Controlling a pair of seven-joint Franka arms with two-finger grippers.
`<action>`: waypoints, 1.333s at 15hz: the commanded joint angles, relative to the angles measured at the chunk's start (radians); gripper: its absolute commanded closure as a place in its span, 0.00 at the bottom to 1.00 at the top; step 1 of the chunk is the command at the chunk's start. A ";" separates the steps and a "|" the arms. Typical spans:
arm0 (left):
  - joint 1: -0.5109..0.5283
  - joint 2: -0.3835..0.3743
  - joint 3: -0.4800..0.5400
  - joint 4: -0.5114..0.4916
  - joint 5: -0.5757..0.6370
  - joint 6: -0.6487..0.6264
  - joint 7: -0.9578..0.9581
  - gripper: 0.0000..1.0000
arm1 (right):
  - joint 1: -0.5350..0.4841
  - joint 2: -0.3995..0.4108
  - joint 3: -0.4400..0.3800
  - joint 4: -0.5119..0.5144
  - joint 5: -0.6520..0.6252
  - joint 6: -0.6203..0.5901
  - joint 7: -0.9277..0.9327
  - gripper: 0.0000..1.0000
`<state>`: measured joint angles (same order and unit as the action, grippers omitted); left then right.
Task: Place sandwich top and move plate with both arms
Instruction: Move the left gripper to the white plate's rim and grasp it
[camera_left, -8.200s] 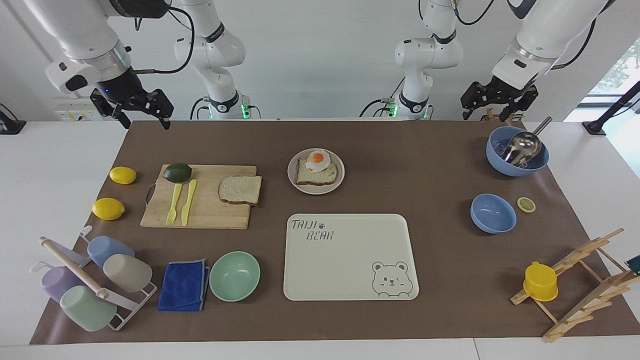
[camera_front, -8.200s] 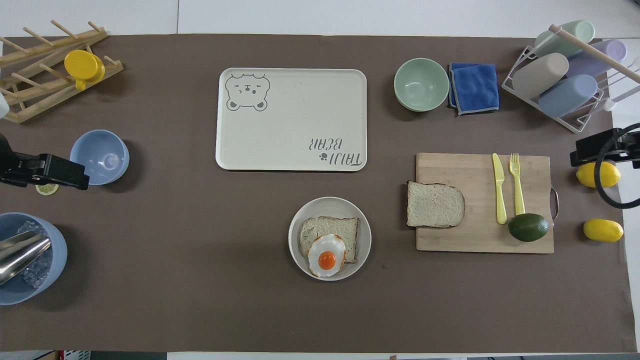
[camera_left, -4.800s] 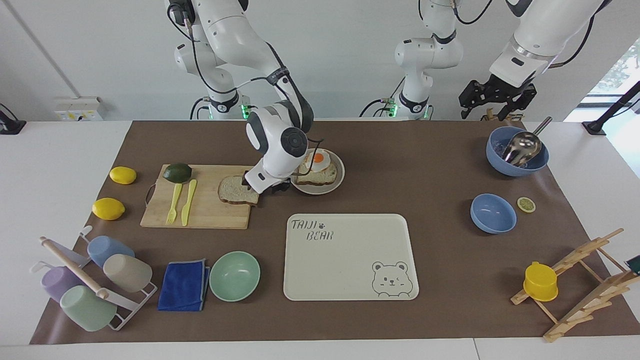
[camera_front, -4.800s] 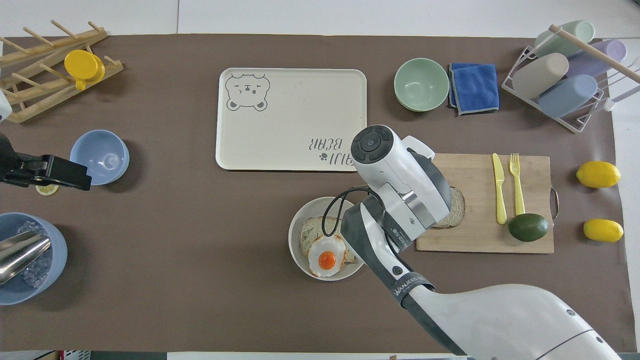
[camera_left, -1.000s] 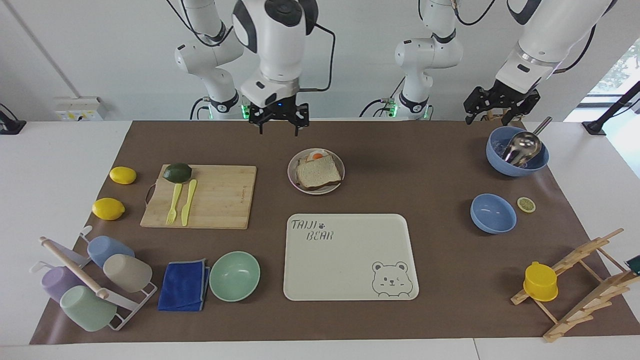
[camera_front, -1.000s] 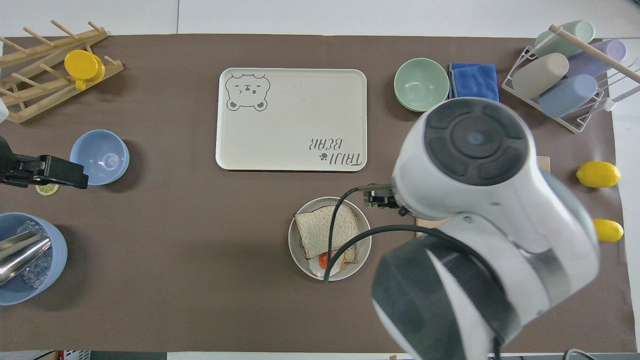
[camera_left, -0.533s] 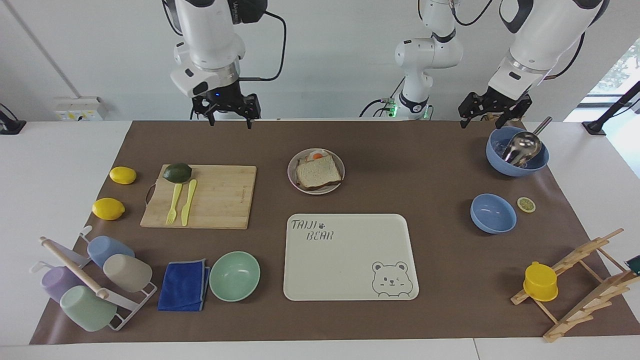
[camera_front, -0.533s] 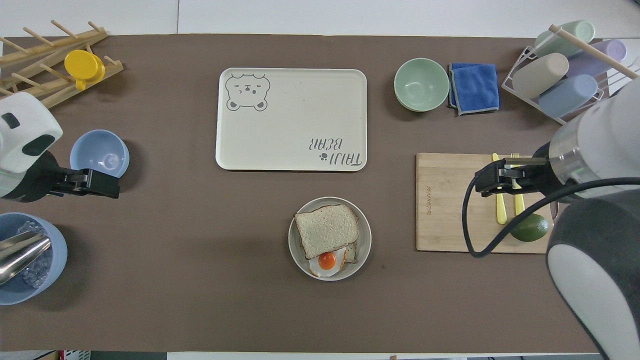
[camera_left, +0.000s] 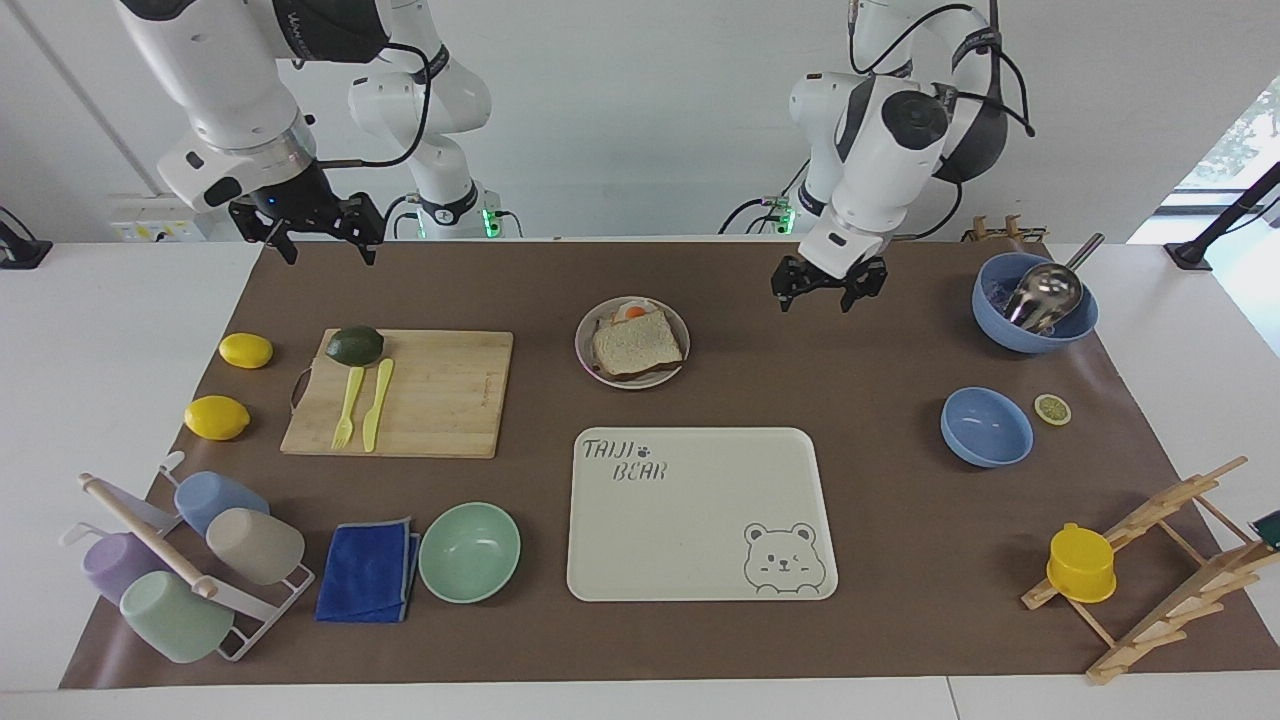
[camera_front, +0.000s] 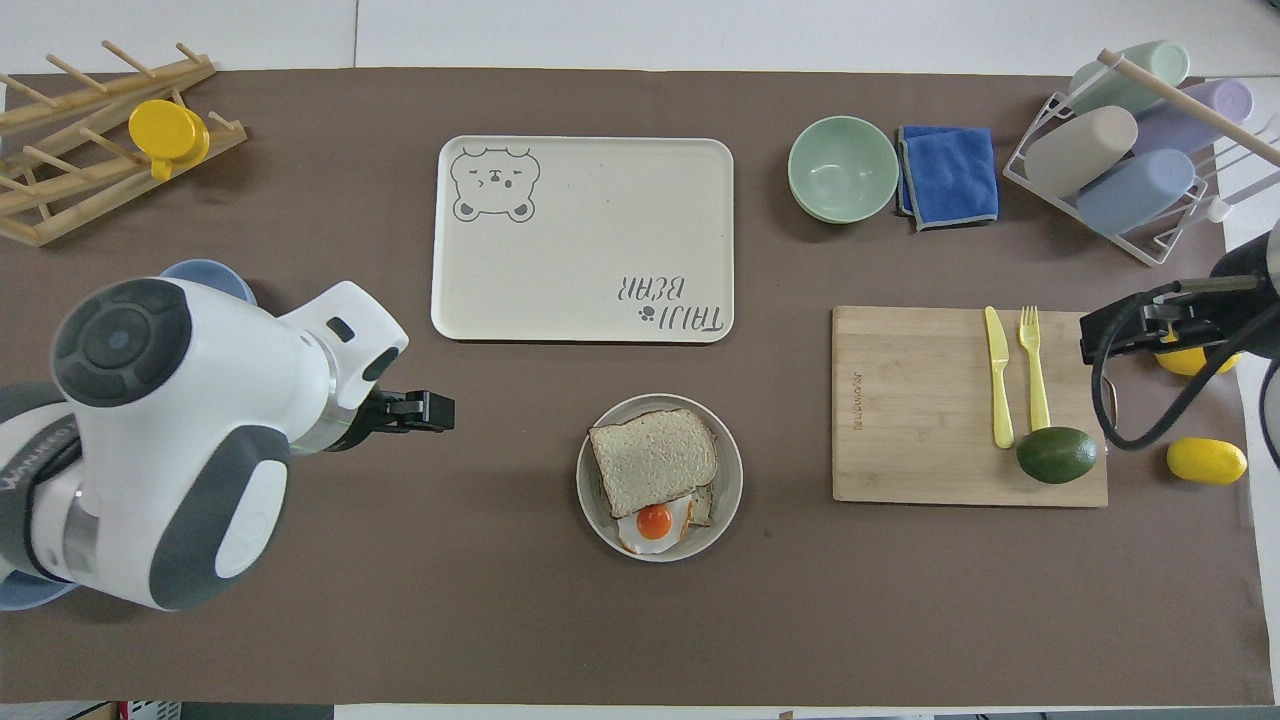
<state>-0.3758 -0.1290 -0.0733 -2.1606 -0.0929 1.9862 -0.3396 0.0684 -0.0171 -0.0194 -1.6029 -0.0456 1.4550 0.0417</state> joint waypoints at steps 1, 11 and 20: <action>-0.110 0.017 0.015 -0.116 -0.016 0.167 -0.079 0.00 | -0.033 0.029 0.021 0.026 -0.011 0.001 -0.011 0.00; -0.258 0.103 0.014 -0.219 -0.163 0.416 -0.073 0.19 | -0.050 0.020 0.018 0.029 0.012 -0.012 -0.019 0.00; -0.264 0.135 0.014 -0.219 -0.244 0.474 -0.055 0.36 | -0.070 0.023 0.013 0.050 0.021 -0.010 -0.031 0.00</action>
<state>-0.6258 -0.0041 -0.0711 -2.3631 -0.3040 2.4157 -0.4106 0.0129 0.0034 -0.0100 -1.5793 -0.0439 1.4477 0.0414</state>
